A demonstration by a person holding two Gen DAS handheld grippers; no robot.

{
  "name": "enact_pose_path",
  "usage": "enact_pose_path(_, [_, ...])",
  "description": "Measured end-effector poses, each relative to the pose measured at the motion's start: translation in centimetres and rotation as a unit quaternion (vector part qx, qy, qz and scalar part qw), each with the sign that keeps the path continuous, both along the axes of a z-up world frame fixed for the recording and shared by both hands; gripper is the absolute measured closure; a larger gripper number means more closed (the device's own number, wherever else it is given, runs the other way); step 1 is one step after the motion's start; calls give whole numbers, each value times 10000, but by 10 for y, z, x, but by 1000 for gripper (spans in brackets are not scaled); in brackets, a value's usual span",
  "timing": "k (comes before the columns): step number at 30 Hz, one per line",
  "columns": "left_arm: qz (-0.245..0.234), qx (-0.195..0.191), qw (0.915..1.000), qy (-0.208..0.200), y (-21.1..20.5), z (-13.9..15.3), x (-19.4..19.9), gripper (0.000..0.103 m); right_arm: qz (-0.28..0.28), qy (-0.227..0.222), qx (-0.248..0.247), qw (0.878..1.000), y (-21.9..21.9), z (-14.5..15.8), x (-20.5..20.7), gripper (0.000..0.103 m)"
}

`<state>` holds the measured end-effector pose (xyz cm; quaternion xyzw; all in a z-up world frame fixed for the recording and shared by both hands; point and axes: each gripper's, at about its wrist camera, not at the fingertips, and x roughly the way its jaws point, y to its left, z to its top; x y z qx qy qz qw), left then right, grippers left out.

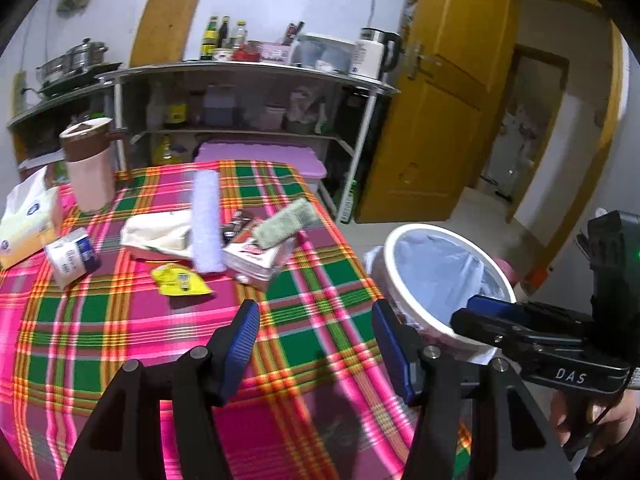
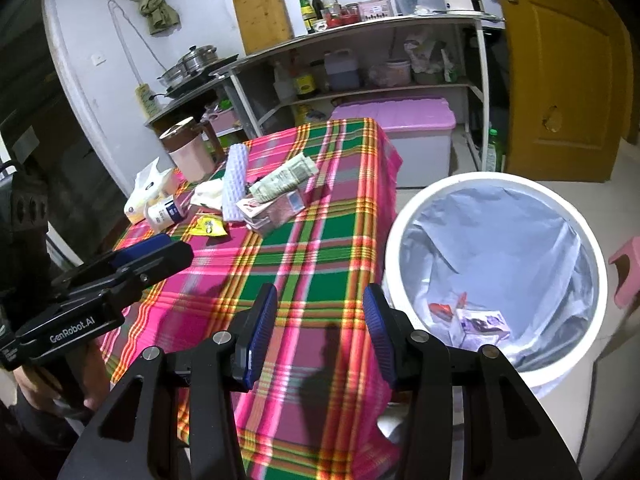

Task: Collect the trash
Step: 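Withdraw both tools from the bin back over the table, then grasp the yellow snack wrapper with the left tool while the right tool grasps the white box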

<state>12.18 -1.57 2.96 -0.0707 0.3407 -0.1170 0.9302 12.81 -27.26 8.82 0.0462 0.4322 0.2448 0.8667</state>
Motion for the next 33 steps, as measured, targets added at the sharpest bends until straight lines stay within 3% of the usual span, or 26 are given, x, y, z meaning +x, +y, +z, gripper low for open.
enact_pose_path(17, [833, -46, 9964, 129, 64, -16, 20, 45, 184, 109, -19, 9998, 36, -6, 27, 51])
enact_pose_path(33, [1214, -403, 9888, 771, 95, -63, 86, 45, 181, 357, 6, 9992, 61, -25, 76, 51])
